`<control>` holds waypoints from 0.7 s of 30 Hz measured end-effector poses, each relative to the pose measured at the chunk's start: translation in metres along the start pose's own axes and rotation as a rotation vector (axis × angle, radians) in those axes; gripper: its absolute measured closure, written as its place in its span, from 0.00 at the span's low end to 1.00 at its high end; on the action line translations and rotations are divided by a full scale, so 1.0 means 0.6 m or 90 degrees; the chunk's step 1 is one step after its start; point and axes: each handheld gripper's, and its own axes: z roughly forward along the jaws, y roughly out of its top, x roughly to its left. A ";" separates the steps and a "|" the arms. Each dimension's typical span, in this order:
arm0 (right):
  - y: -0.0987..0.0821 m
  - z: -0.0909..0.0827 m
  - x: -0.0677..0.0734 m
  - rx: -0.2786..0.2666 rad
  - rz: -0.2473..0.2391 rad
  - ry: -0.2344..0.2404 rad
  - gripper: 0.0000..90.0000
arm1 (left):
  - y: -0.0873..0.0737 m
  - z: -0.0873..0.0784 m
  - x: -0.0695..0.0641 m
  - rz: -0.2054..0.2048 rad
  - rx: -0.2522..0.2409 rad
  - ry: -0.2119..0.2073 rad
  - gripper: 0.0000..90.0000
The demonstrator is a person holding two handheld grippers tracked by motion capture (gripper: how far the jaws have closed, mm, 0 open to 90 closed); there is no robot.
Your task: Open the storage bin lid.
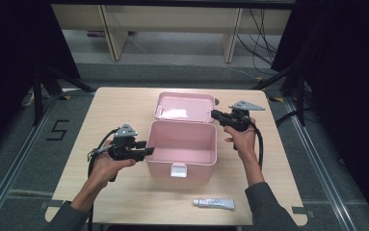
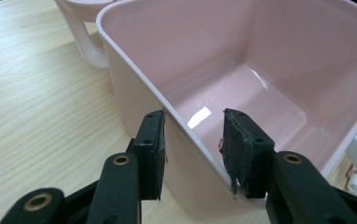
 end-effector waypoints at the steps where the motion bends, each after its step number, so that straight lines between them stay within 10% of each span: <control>1: 0.001 -0.004 0.002 -0.005 -0.005 0.000 0.93 | 0.000 0.000 0.000 -0.001 0.001 -0.003 0.66; 21: 0.003 -0.139 0.048 0.005 -0.008 -0.021 0.72 | -0.004 -0.007 -0.013 0.001 0.003 -0.007 0.64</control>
